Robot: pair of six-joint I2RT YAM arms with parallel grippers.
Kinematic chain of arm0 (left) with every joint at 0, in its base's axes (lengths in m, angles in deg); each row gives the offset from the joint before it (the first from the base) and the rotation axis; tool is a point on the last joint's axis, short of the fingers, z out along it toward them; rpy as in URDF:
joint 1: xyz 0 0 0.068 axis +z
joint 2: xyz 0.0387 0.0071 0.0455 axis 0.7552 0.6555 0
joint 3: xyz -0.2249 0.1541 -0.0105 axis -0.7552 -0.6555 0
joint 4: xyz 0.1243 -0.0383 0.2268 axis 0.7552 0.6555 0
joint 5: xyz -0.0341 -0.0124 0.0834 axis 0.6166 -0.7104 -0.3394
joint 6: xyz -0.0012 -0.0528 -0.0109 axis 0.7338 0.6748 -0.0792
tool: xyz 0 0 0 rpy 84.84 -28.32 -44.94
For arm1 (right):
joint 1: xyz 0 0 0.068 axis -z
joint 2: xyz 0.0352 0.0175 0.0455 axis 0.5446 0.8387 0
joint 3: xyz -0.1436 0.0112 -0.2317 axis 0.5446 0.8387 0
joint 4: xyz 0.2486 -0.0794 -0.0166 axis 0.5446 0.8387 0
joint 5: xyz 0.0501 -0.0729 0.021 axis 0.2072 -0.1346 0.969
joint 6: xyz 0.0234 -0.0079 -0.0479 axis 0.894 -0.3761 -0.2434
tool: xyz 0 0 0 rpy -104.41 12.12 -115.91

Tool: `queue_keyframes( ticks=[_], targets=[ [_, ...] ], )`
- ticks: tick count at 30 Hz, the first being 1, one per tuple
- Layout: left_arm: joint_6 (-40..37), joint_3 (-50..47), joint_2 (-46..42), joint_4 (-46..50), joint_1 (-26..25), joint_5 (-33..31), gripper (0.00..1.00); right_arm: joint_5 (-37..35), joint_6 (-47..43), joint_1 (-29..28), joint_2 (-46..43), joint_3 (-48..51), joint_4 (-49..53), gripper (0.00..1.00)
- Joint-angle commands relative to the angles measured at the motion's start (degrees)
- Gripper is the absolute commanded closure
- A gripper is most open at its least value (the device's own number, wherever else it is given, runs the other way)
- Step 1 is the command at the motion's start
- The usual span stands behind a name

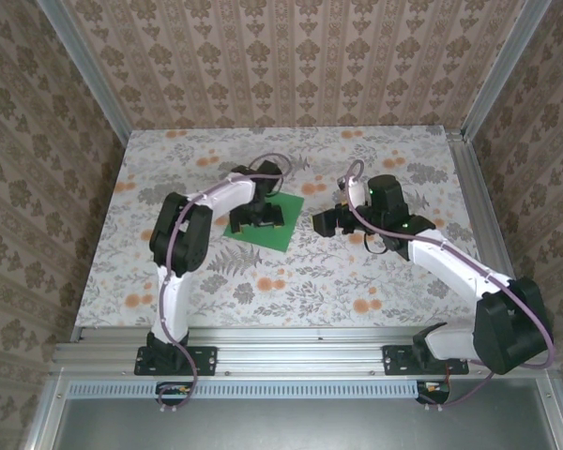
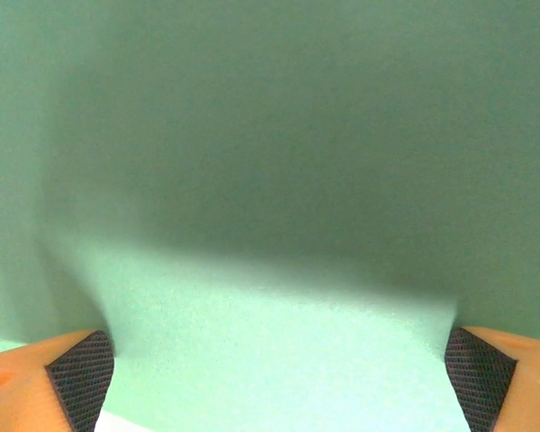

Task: Fold a paper plane with a square sheet of paper (pick it up from the middle)
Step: Move the square sheet of paper to the center of the table.

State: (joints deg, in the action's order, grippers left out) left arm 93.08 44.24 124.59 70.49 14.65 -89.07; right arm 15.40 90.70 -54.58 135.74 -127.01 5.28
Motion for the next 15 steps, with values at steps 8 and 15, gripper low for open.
queue_keyframes(
  ticks=[8,15],
  targets=[
    [27.72,-2.24,-4.08,3.48,-9.87,1.02,0.00,0.65,0.68,1.85,-8.74,3.44,7.68,0.00],
    [28.02,-1.23,-7.44,4.86,-11.83,-1.01,0.00,1.82,4.11,2.60,-13.63,5.14,11.11,0.00]
  ],
)
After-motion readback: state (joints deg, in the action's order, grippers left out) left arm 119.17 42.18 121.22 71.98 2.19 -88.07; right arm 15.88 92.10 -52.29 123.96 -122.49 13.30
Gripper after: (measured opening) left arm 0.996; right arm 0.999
